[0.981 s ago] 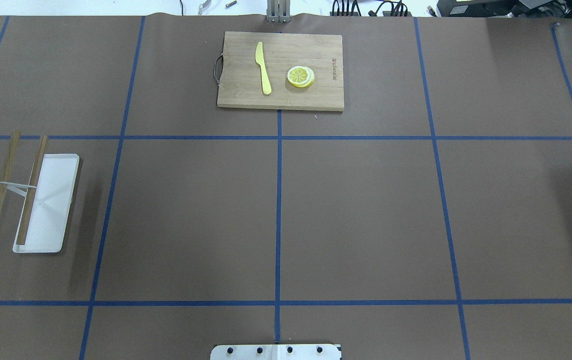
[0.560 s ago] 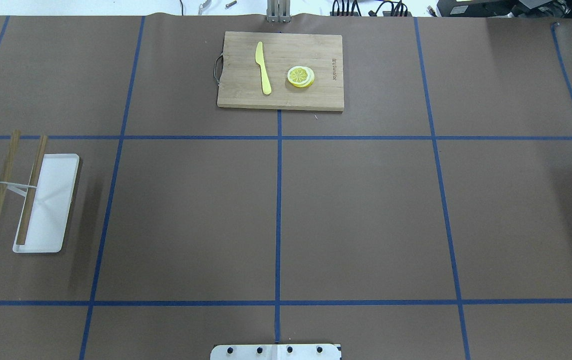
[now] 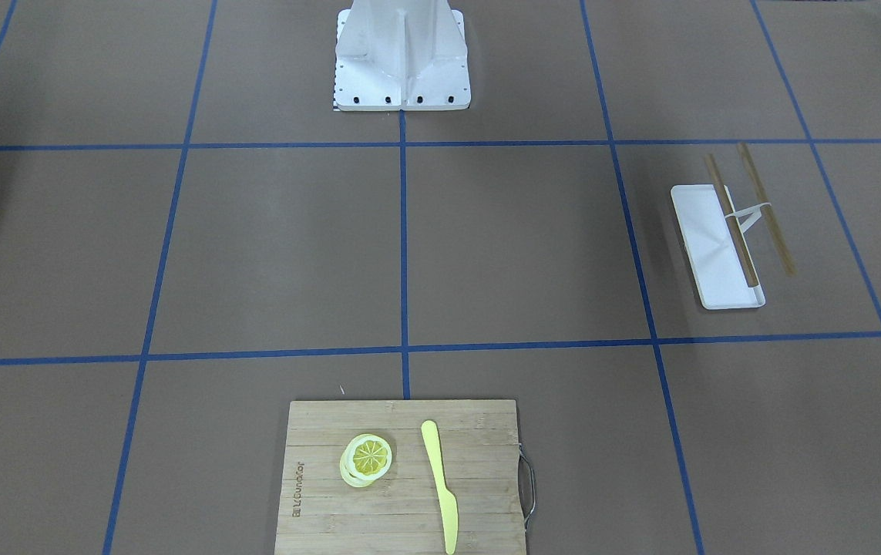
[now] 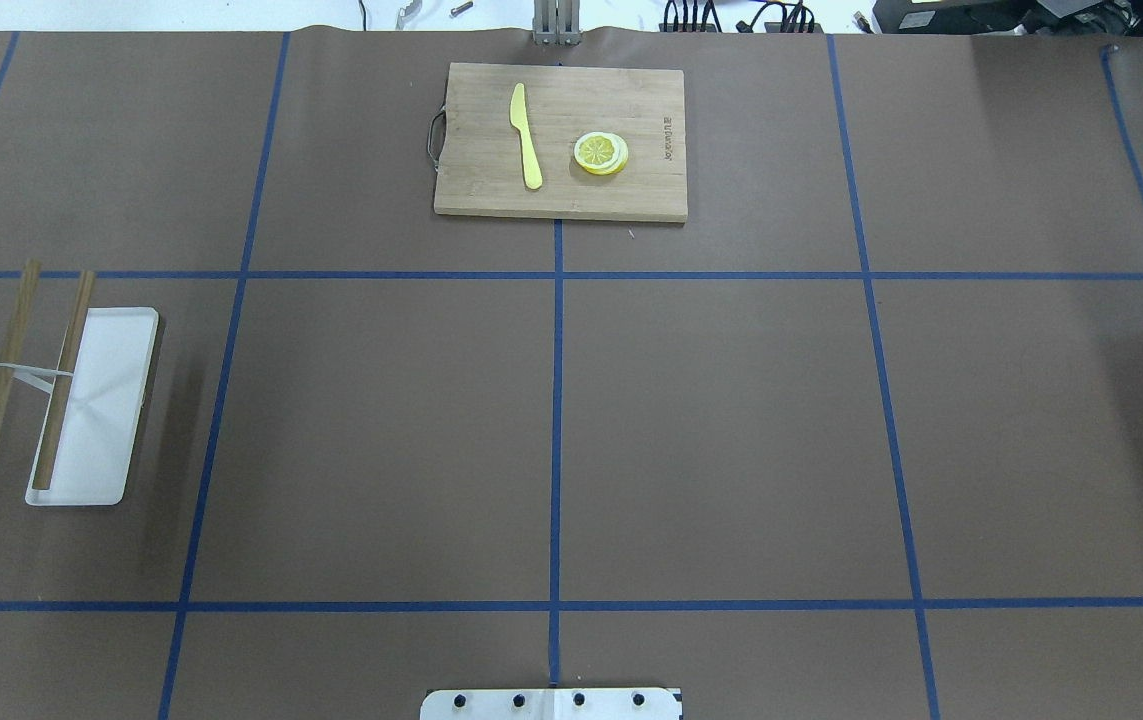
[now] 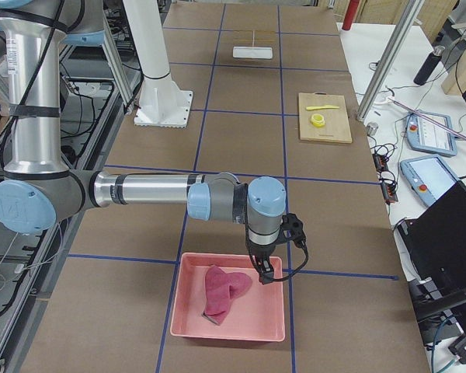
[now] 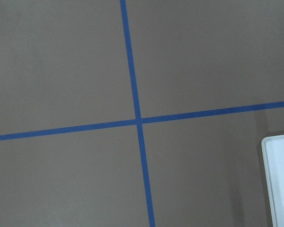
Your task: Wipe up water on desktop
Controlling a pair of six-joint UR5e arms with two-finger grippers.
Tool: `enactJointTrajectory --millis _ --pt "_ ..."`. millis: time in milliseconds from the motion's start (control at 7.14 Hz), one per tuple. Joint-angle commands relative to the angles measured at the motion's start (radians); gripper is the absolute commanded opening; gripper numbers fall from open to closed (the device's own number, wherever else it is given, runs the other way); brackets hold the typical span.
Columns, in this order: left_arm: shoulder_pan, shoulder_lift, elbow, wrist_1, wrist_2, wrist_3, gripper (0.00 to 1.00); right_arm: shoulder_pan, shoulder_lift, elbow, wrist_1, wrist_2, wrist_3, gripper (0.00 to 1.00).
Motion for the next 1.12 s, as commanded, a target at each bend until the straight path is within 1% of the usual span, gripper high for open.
enactJointTrajectory --millis 0,140,280,560,700,981 --pt "-0.002 -0.002 -0.008 -0.014 -0.001 0.0 0.98 0.0 0.003 -0.027 0.002 0.002 -0.003 1.0" --pt "-0.002 0.013 -0.028 -0.04 0.0 0.0 0.98 0.0 0.003 -0.038 0.0 0.003 -0.001 1.0" --pt "0.0 0.018 -0.02 -0.054 -0.001 0.0 0.98 0.0 0.003 -0.056 0.002 0.003 -0.001 1.0" --pt "0.0 0.013 -0.022 -0.06 -0.001 0.0 0.98 0.0 0.001 -0.056 0.002 0.014 -0.001 1.0" --pt "0.0 0.013 -0.025 -0.06 -0.001 0.0 0.98 0.0 0.0 -0.056 0.002 0.037 -0.001 1.0" --pt "0.0 0.012 -0.035 -0.061 -0.003 0.003 0.98 0.0 0.003 -0.058 0.003 0.037 -0.001 1.0"
